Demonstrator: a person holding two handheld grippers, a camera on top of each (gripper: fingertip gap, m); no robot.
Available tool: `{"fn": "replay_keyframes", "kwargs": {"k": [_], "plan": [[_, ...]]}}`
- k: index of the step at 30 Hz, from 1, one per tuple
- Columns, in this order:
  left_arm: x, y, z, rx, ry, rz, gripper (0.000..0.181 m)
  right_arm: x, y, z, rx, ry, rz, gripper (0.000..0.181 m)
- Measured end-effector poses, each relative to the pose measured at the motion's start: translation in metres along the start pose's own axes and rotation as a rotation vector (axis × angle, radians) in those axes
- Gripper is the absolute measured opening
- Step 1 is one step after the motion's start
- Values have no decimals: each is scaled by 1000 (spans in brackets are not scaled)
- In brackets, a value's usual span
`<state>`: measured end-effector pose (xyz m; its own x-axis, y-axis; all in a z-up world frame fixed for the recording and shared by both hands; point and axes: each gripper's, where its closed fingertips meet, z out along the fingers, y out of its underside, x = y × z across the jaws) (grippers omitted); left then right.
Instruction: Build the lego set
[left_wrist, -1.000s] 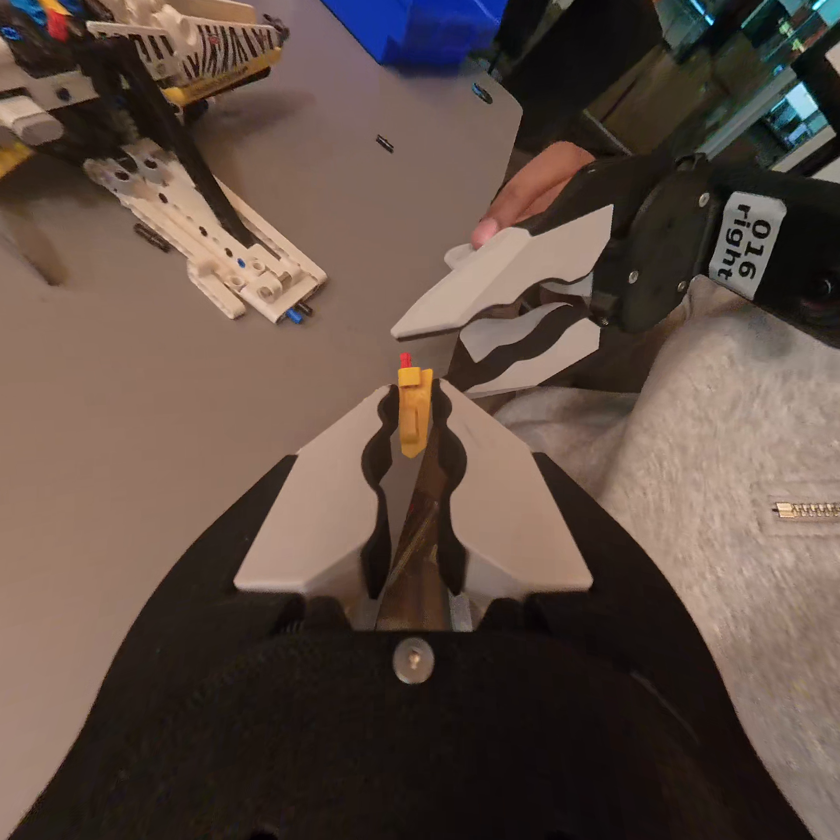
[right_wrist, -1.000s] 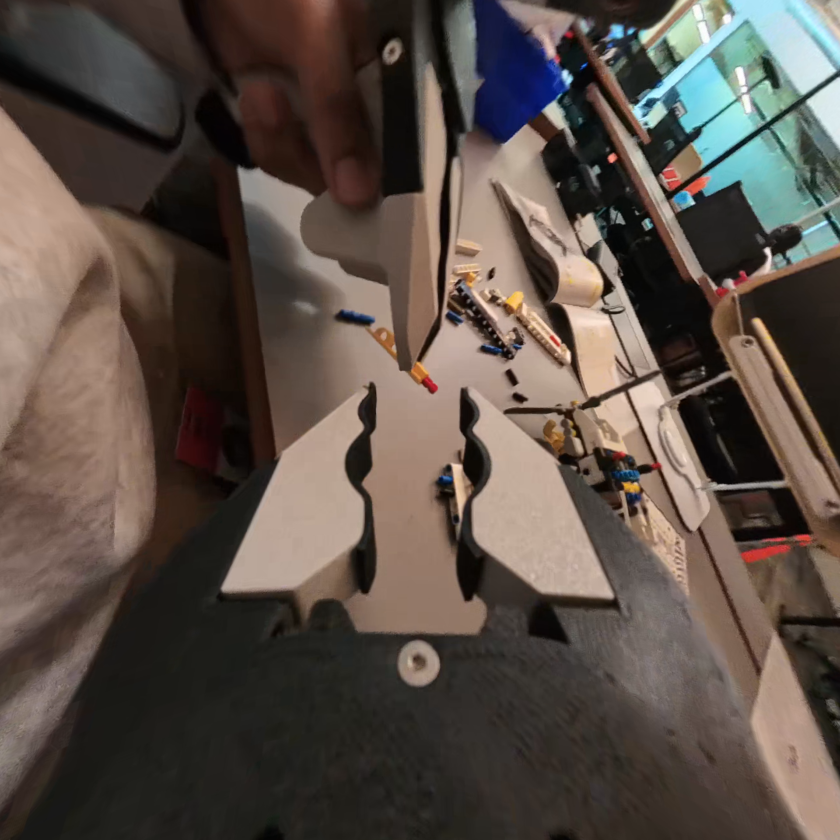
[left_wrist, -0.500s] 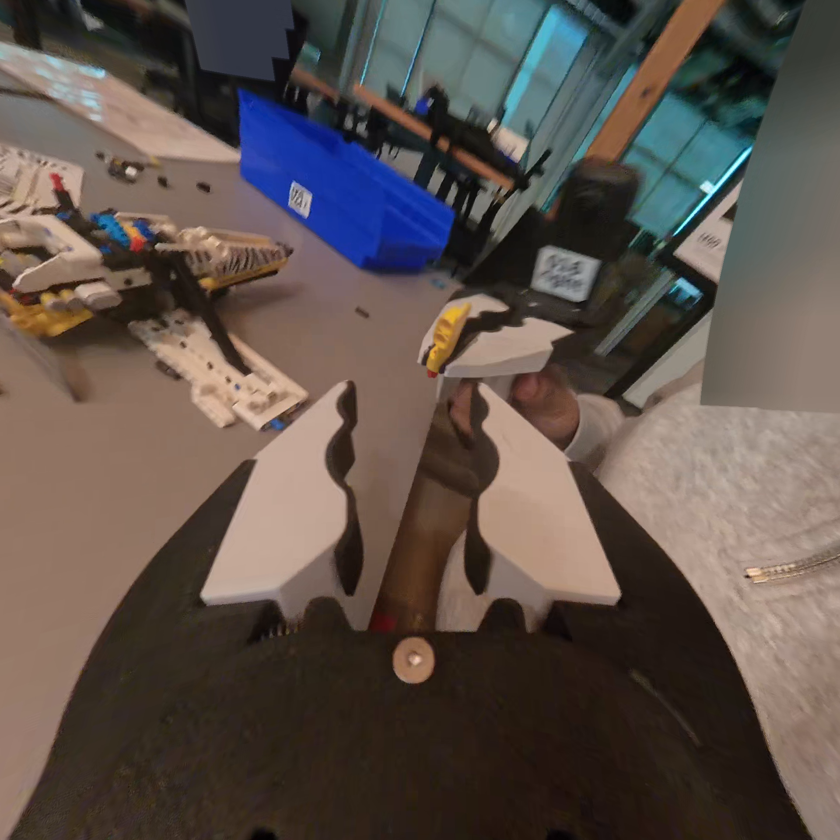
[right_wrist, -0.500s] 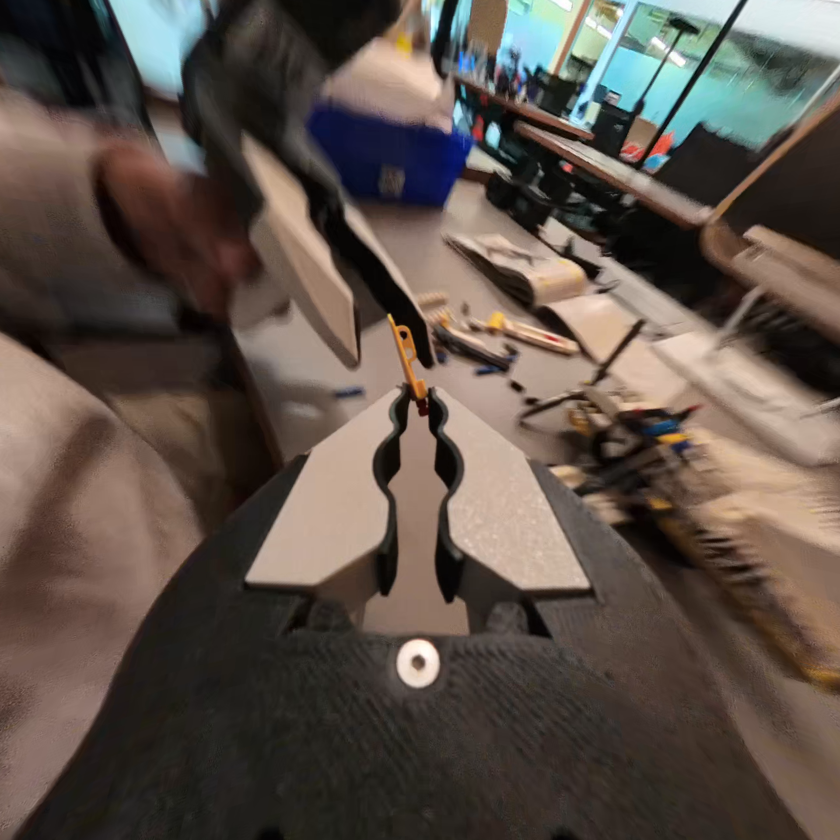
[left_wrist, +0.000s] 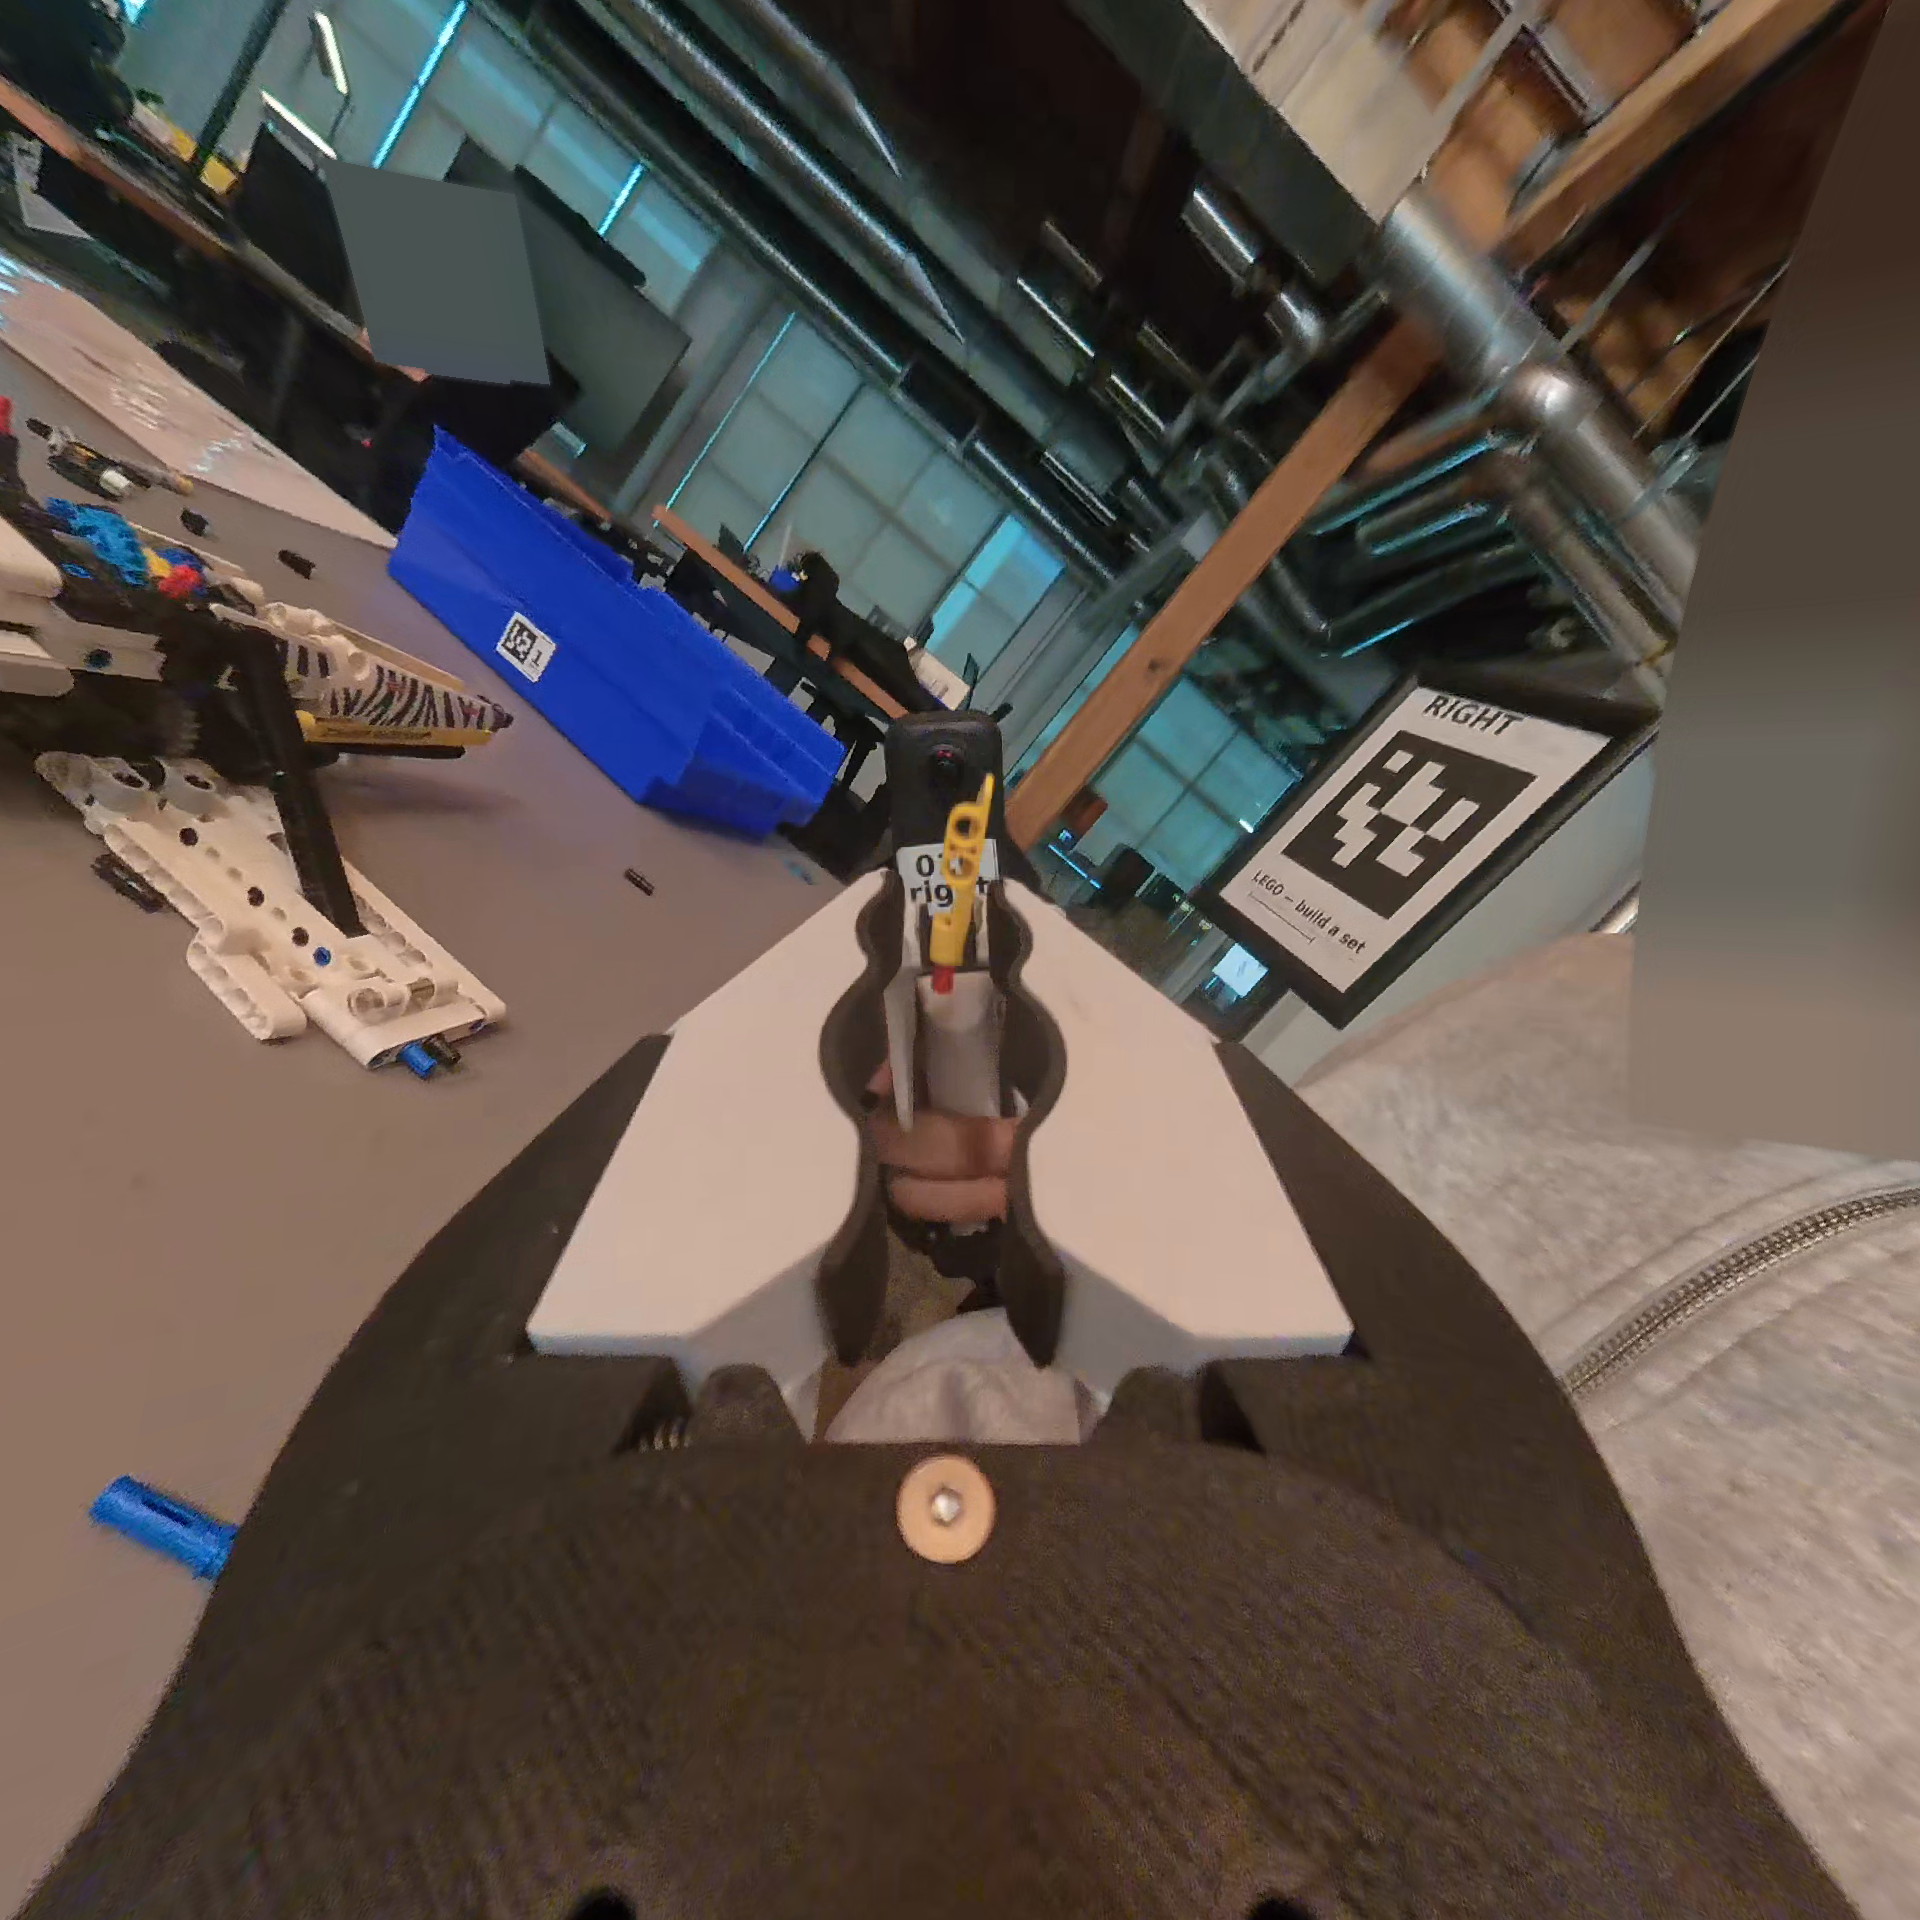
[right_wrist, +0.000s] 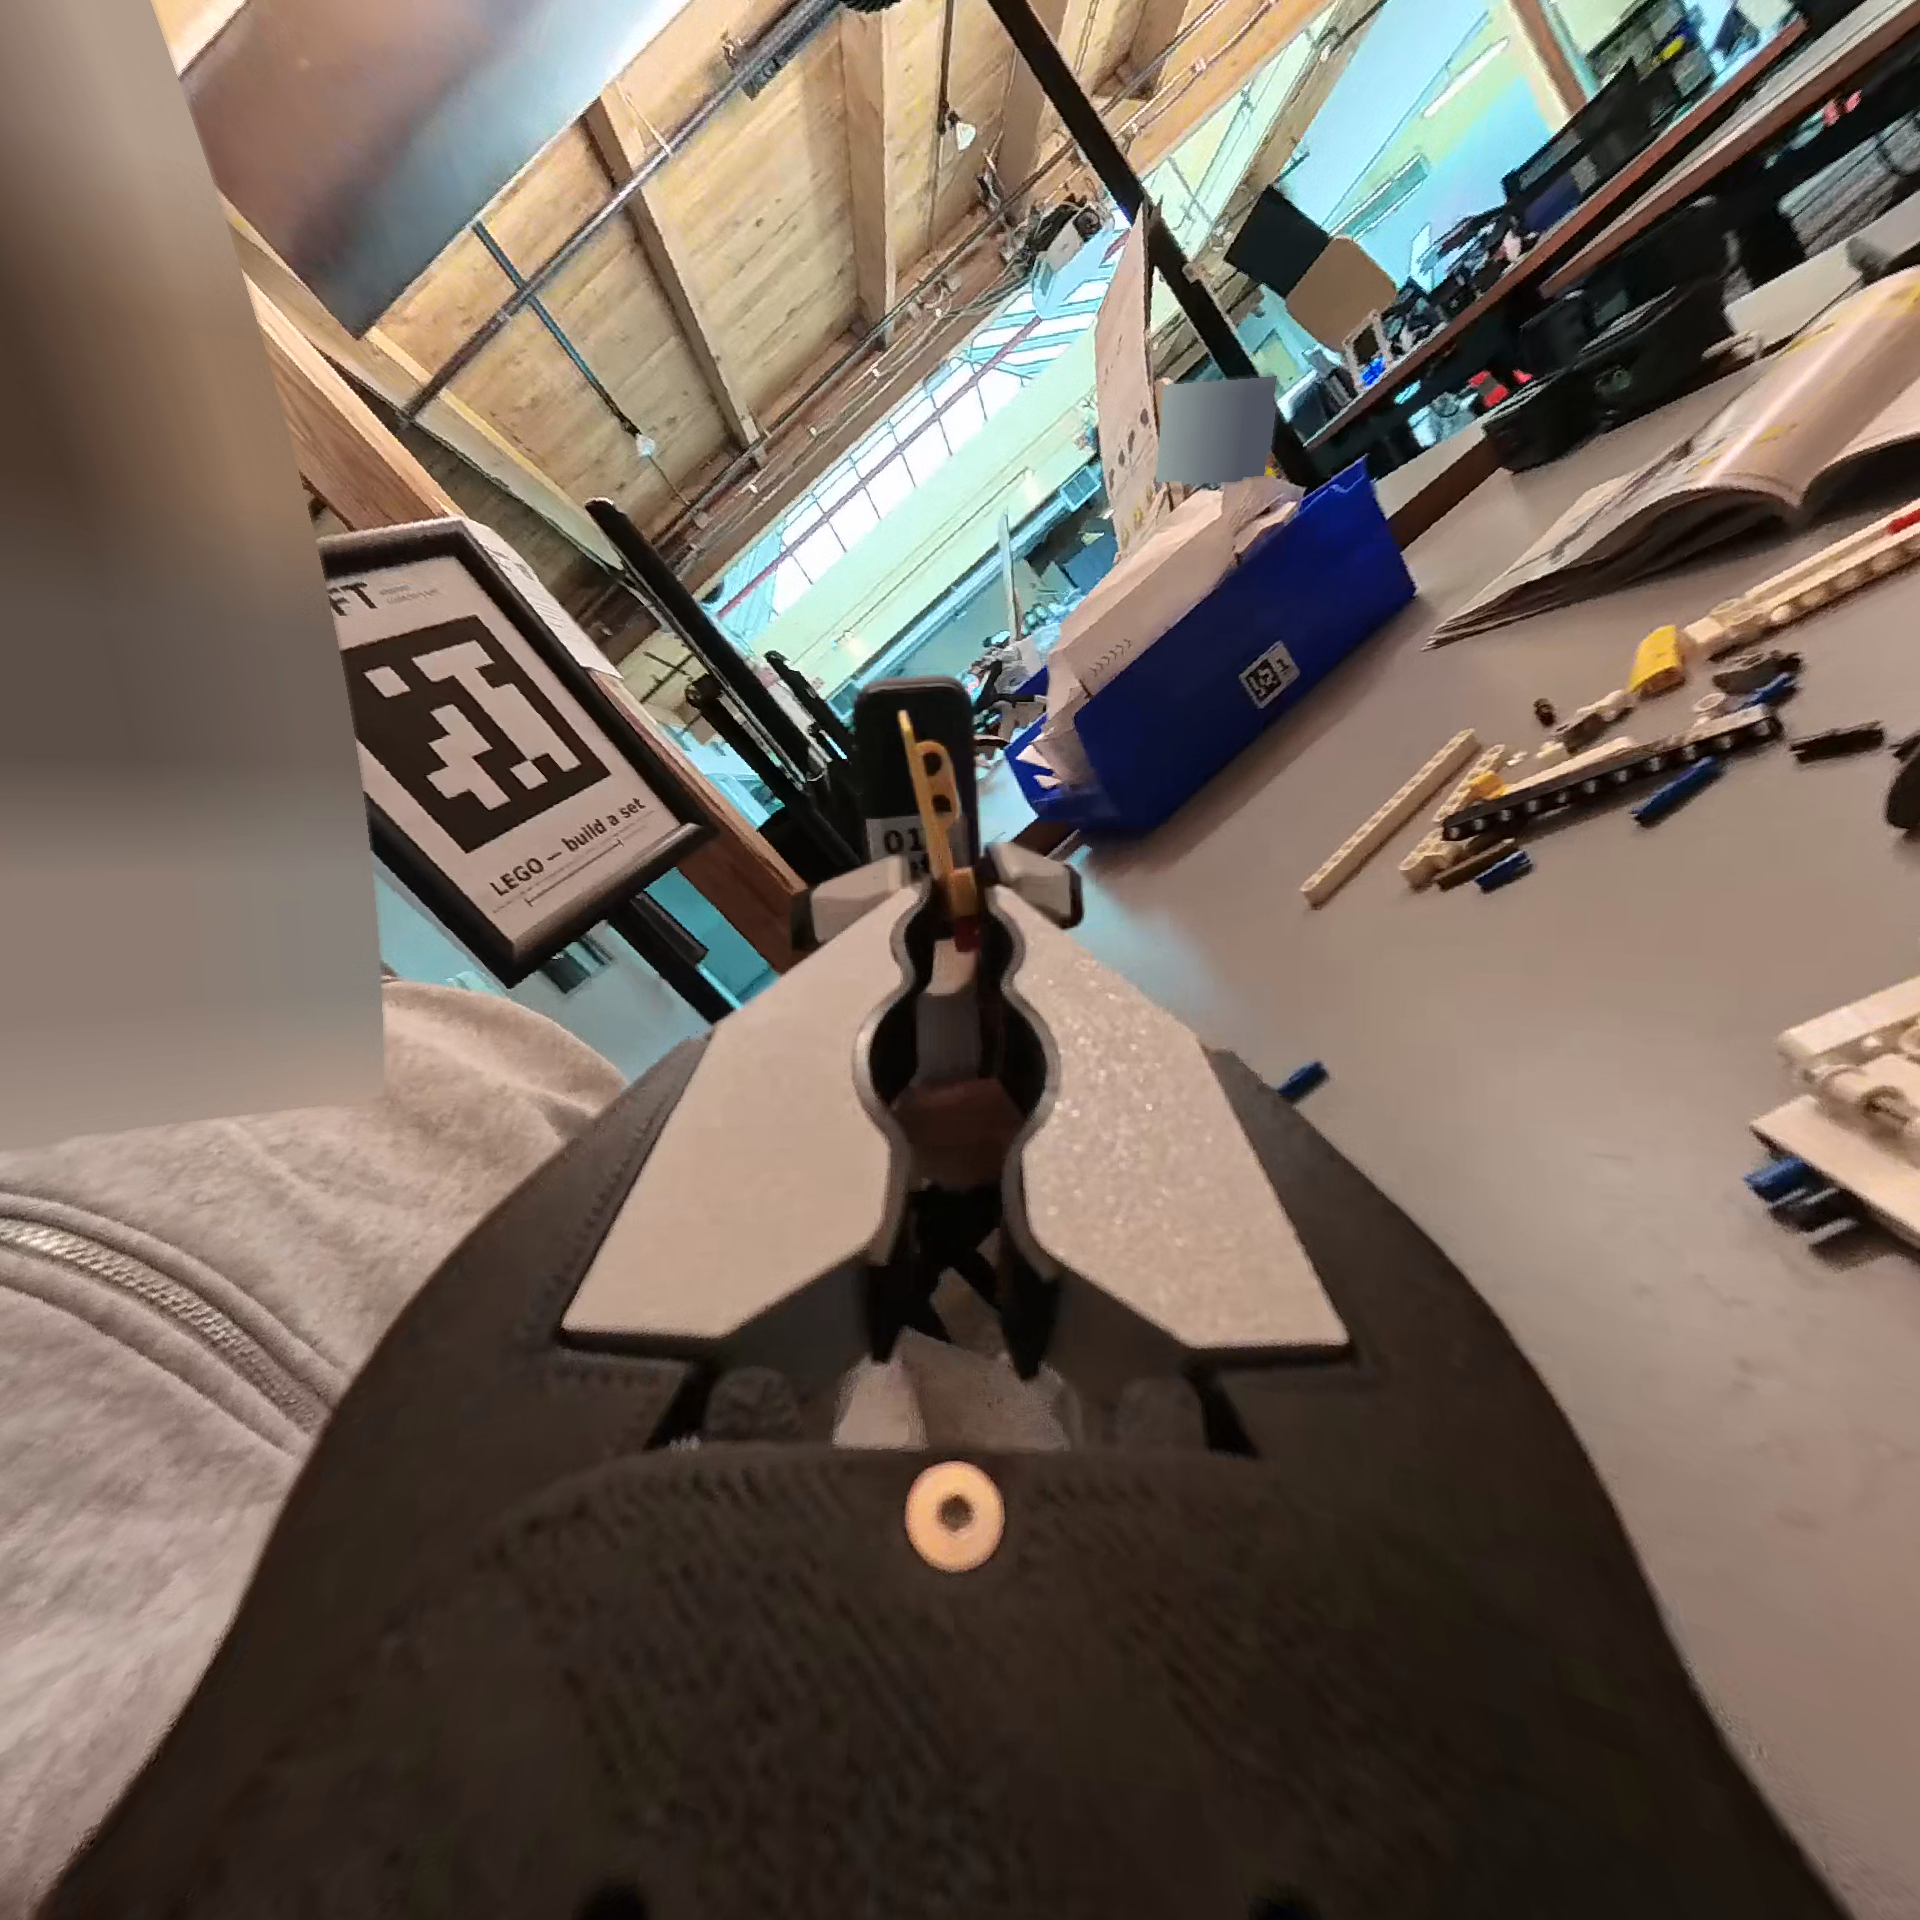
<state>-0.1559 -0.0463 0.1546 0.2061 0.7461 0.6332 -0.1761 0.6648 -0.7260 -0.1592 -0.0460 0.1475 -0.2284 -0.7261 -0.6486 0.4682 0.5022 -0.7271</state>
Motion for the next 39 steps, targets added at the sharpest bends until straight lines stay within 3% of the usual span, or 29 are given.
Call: {"fn": "replay_keyframes", "kwargs": {"k": [5, 11, 14, 17, 23, 28, 32, 39], "plan": [[5, 5, 0, -31, 12, 22, 3, -3, 16, 4, -75, -35, 53, 5], [-5, 13, -3, -111, -78, 129, 2, 1, 21, 7, -97, -48, 102, 6], [-15, 28, -5, -225, -162, 252, 2, 13, 16, -5, -147, 30, 32, 28], [-24, 47, -5, -373, -230, 390, 2, 8, -5, -16, -150, 62, -118, 31], [-26, 70, -2, -525, -257, 503, 3, 2, 17, -16, -547, 116, -508, 30], [-24, 74, -1, -557, -251, 509, 3, 17, 44, -25, -891, 129, -677, 29], [-24, 77, -3, -581, -244, 510, 3, 14, 53, -24, -981, 66, -718, 12], [-25, 81, -5, -572, -209, 472, 2, 19, 63, -26, -1113, 48, -800, 6]]}}
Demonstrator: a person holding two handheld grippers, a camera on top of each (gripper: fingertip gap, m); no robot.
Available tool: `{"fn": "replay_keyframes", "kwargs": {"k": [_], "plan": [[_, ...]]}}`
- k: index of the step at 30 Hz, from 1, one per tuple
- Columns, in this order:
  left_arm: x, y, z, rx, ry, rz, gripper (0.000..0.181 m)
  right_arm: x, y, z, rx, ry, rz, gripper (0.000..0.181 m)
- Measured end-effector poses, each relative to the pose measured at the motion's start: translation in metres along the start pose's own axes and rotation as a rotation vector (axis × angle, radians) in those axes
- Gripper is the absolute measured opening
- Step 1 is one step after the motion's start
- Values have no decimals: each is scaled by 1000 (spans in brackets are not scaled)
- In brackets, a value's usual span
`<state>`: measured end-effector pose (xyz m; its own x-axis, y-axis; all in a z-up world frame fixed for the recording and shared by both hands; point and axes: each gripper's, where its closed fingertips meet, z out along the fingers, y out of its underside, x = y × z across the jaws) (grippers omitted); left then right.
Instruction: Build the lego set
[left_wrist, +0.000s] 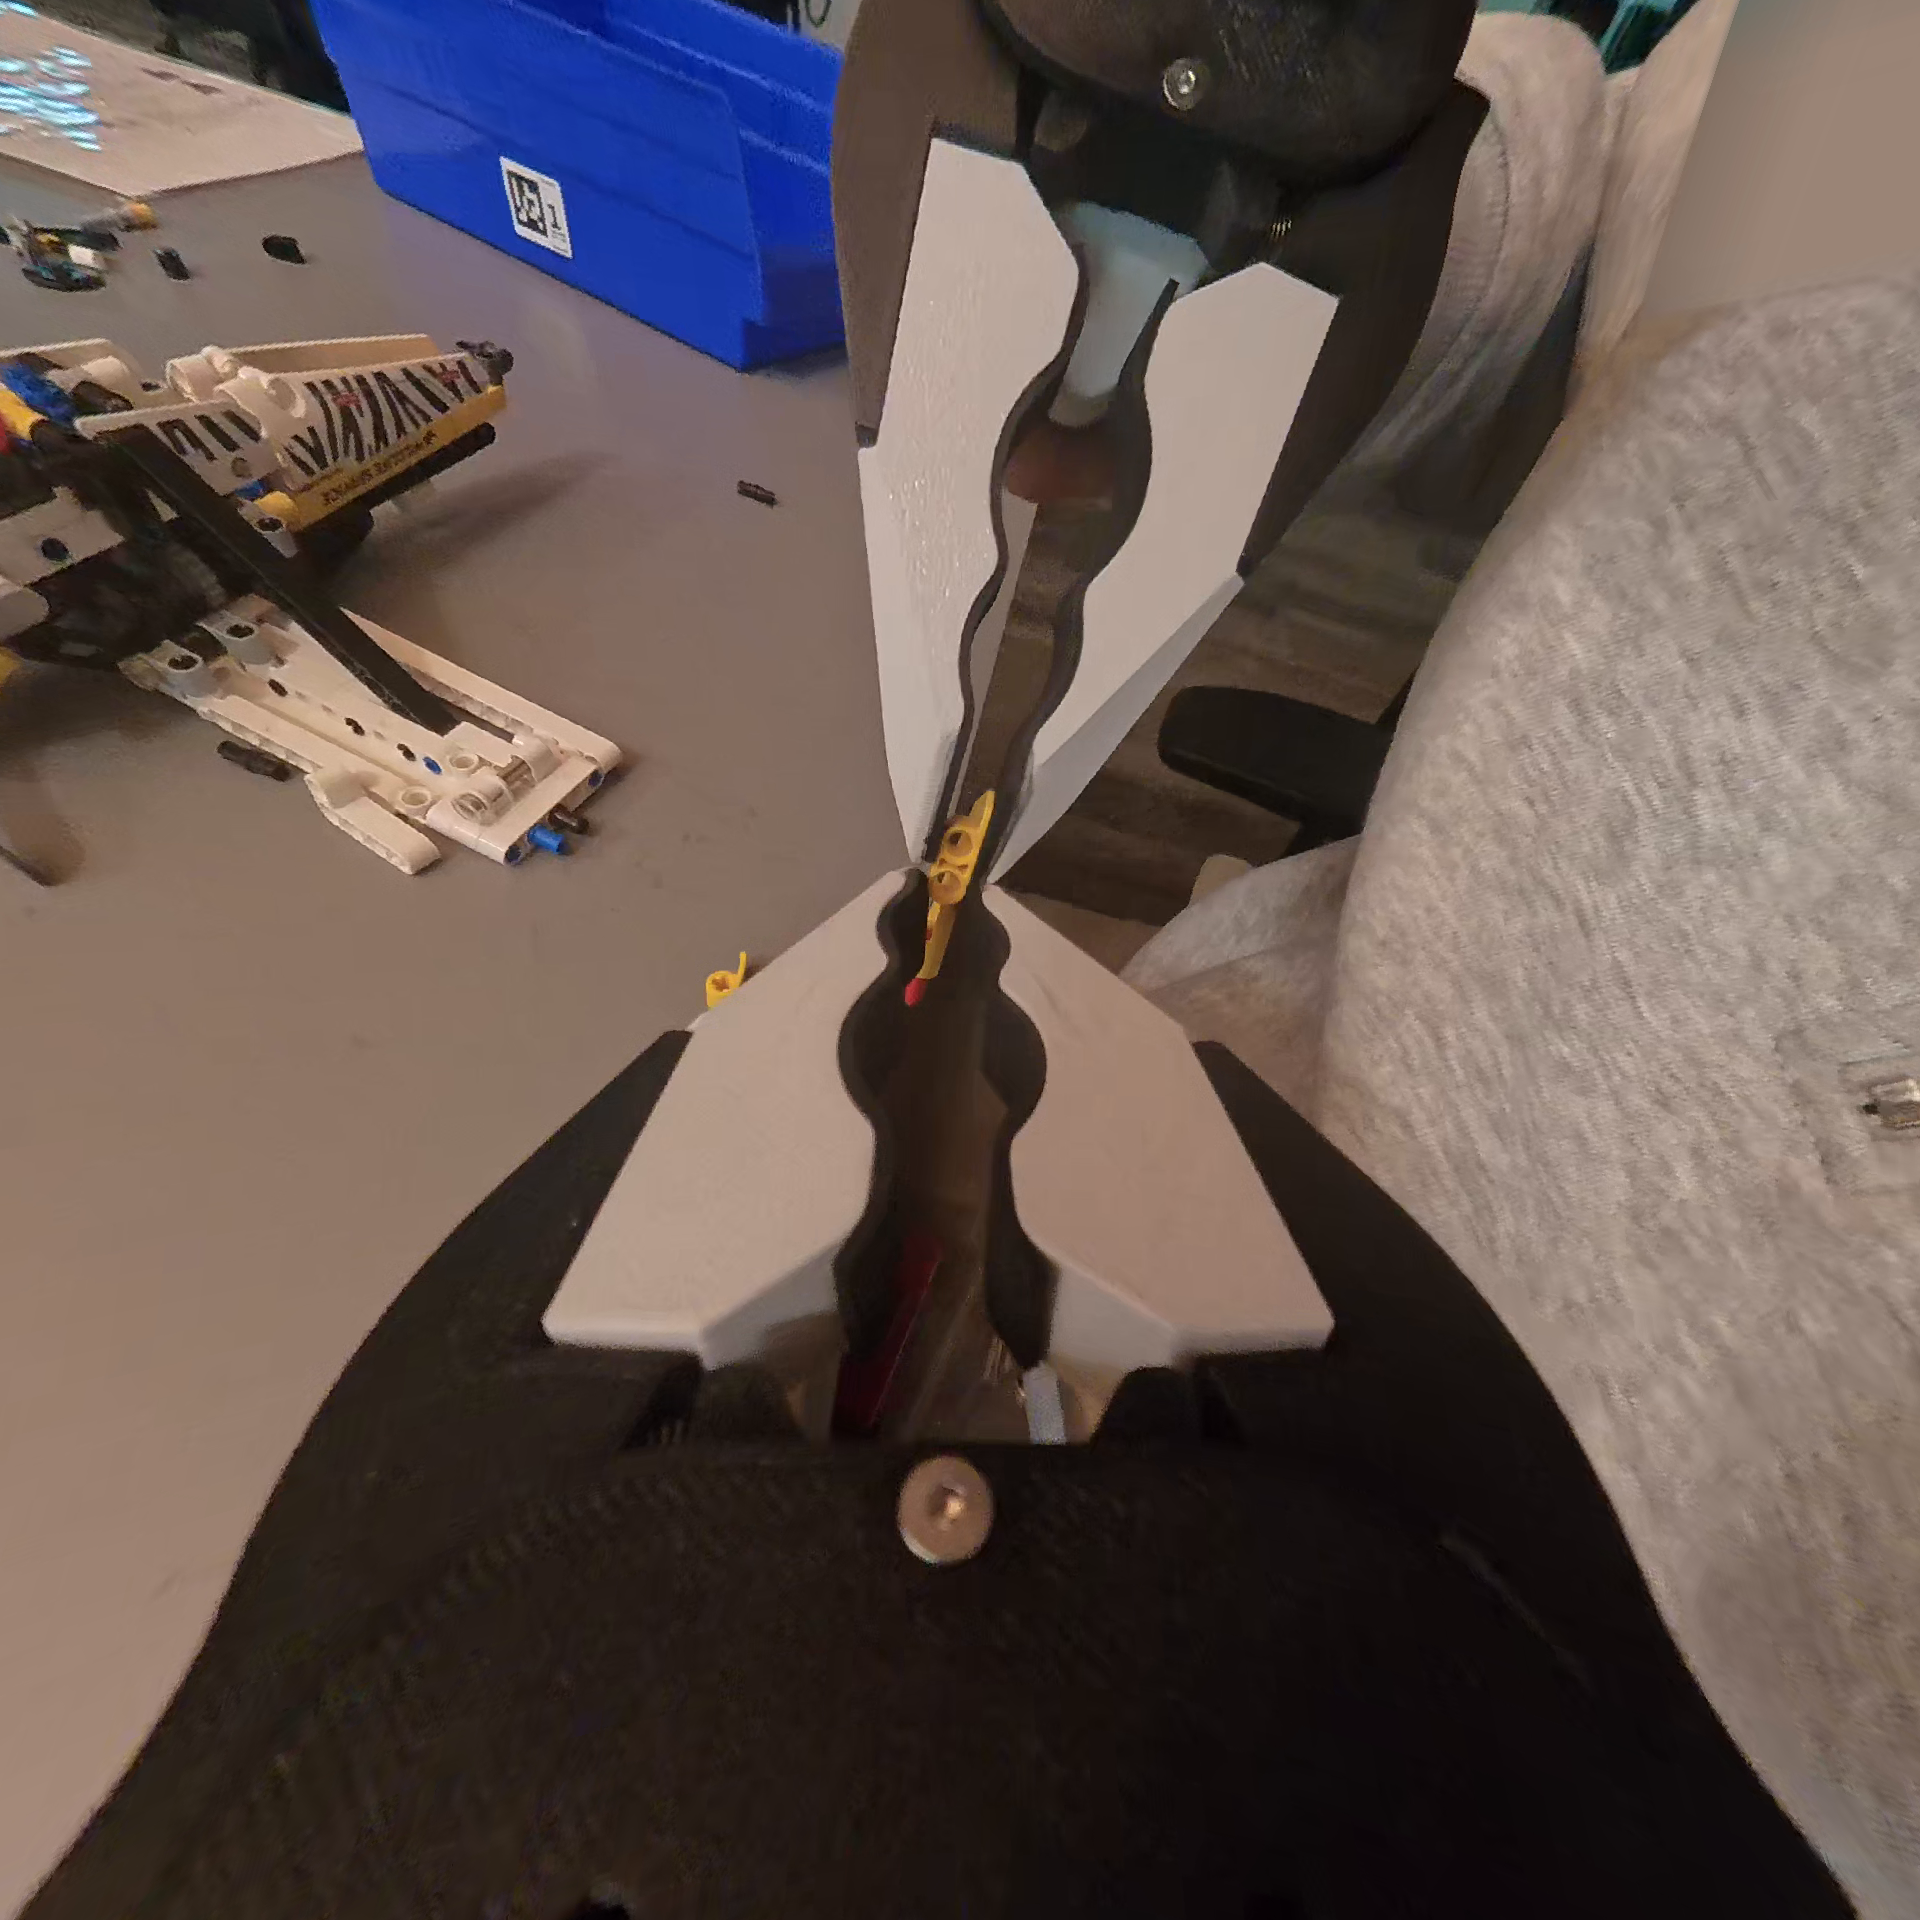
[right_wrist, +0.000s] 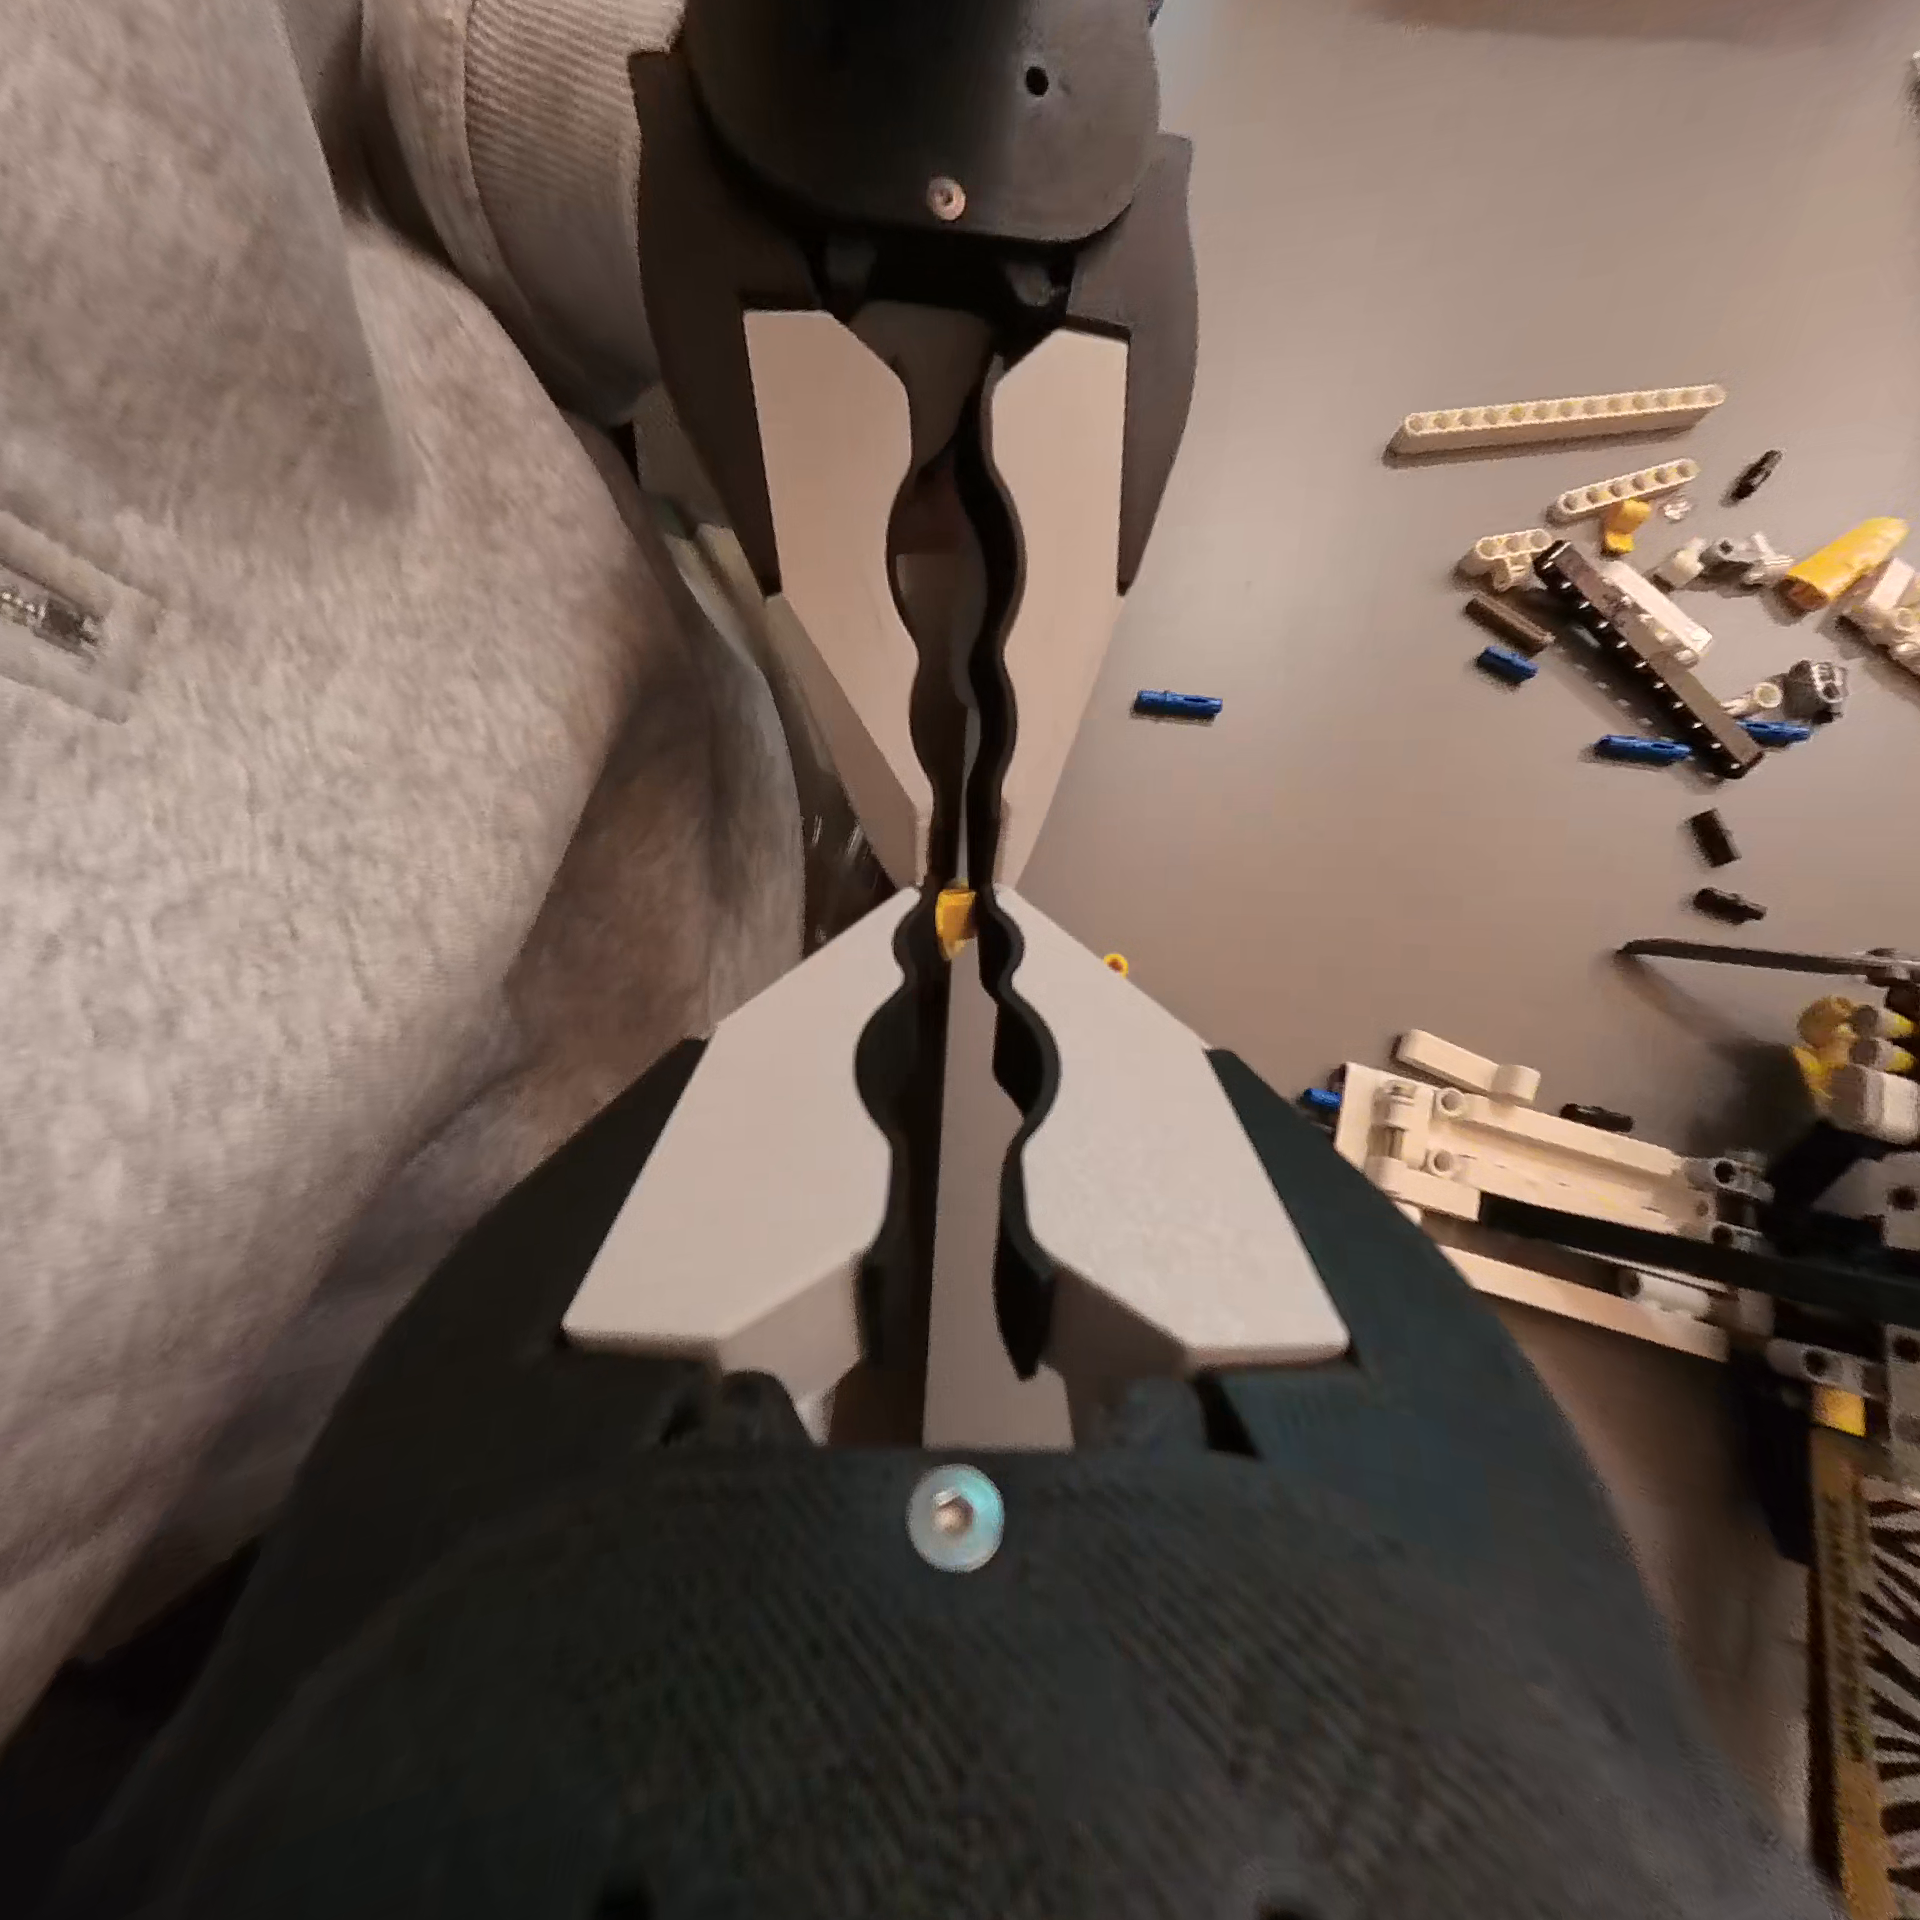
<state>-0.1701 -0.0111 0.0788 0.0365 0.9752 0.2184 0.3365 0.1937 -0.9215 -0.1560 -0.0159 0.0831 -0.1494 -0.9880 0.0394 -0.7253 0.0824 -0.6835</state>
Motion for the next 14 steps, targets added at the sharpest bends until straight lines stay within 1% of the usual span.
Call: {"fn": "replay_keyframes", "kwargs": {"k": [2, 4, 6, 8, 11, 14], "plan": [[-2, -4, -2, 43, 14, -32, 3, 0, 0, 1, -13, 2, -7, 5], [-10, -12, -8, 121, 15, -120, 4, 1, -3, 0, -15, 9, 1, 5], [-26, -24, -22, 233, 3, -237, 9, 6, -6, -3, -15, 35, 15, 5], [-42, -34, -42, 344, -11, -331, 9, 19, -6, -7, -35, 94, 20, 6], [-76, -36, -79, 487, -140, -387, 9, 40, 3, -11, -86, 155, 62, 6], [-99, -30, -118, 594, -283, -373, 7, 51, 12, -6, -149, 148, 124, 6]]}}
